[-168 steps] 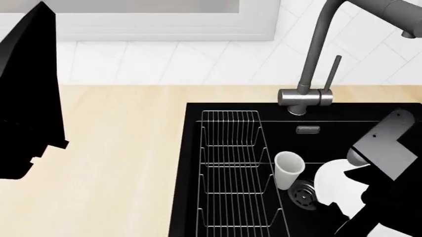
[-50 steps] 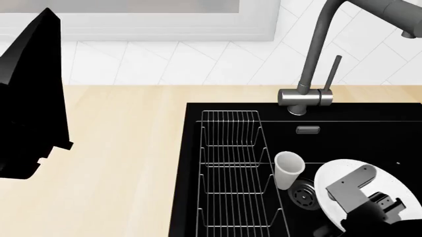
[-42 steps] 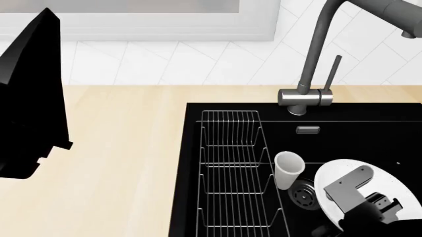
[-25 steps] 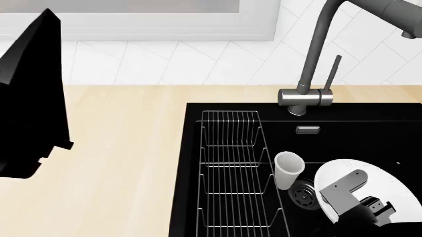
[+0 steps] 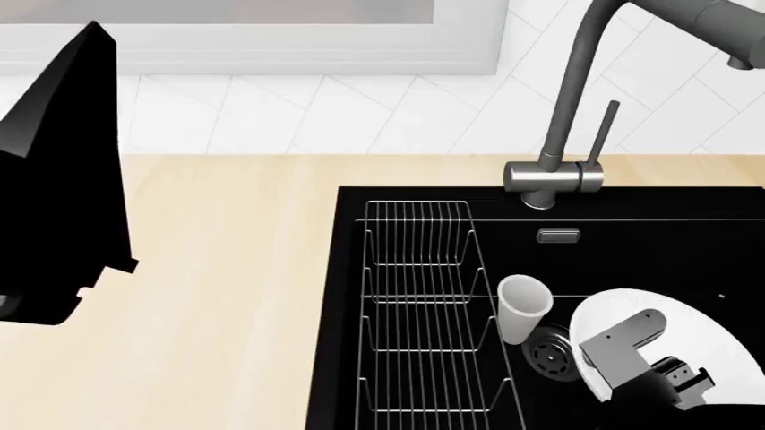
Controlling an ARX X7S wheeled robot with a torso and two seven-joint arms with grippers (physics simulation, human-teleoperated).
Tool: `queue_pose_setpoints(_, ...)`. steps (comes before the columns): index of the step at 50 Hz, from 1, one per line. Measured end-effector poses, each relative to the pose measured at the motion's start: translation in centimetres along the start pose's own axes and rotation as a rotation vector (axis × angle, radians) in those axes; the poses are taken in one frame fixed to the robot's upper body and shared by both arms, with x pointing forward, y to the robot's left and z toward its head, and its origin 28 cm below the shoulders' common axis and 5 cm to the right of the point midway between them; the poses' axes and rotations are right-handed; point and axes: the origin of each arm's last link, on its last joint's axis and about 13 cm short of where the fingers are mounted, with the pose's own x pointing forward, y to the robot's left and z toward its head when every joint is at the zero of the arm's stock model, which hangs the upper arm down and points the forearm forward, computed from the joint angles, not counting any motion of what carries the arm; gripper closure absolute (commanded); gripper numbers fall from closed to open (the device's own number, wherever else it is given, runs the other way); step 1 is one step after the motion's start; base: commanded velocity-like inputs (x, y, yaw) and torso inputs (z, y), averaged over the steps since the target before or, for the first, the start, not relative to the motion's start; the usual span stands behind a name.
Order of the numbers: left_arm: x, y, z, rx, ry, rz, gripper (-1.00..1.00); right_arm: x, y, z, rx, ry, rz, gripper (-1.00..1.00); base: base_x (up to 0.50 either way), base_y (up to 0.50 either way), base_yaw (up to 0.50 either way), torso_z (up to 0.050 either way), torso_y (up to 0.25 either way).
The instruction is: Pick the cup and bowl from the sink and place them on the counter for drying.
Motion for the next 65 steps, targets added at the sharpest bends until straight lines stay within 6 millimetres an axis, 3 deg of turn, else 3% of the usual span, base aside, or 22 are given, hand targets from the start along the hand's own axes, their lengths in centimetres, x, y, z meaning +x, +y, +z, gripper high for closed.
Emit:
queue_pose_setpoints(7,0.0,0.0,0.0,0.0,0.001,0.0,-1.0,0.1,0.0,0.0,0.01,0.002,0.005,-1.0,0.0,0.0,0.0,0.0,0.0)
queue_pose_setpoints(8,0.0,0.0,0.0,0.0,0.001,-0.001,-1.0,0.1,0.0,0.0,0.011,0.003,0.006,1.0,0.0,0.0,0.0,0.0,0.0)
queue_pose_setpoints(31,-0.1,0.1,-0.1,-0.002,0.002,0.004,-1.0,0.0,0.0,0.0,-0.008,-0.009,-0.008,1.0,0.0,0.0,0.0,0.0,0.0)
queue_pose_setpoints(40,-0.1,0.1,0.0,-0.004,0.0,0.008,-1.0,-1.0,-0.2,-0.1,-0.038,-0.019,0.007,1.0,0.0,0.0,0.0,0.0,0.0)
queue_pose_setpoints(55,-0.1,0.2,0.0,-0.013,-0.007,0.012,-1.0,-6.5,-1.3,0.5,-0.123,-0.036,0.095,1.0,0.0,0.0,0.0,0.0,0.0)
queue_pose_setpoints(65,-0.2,0.2,0.0,-0.016,-0.011,0.017,-1.0,-12.0,-3.4,2.5,-0.21,-0.09,0.081,1.0,0.0,0.0,0.0,0.0,0.0)
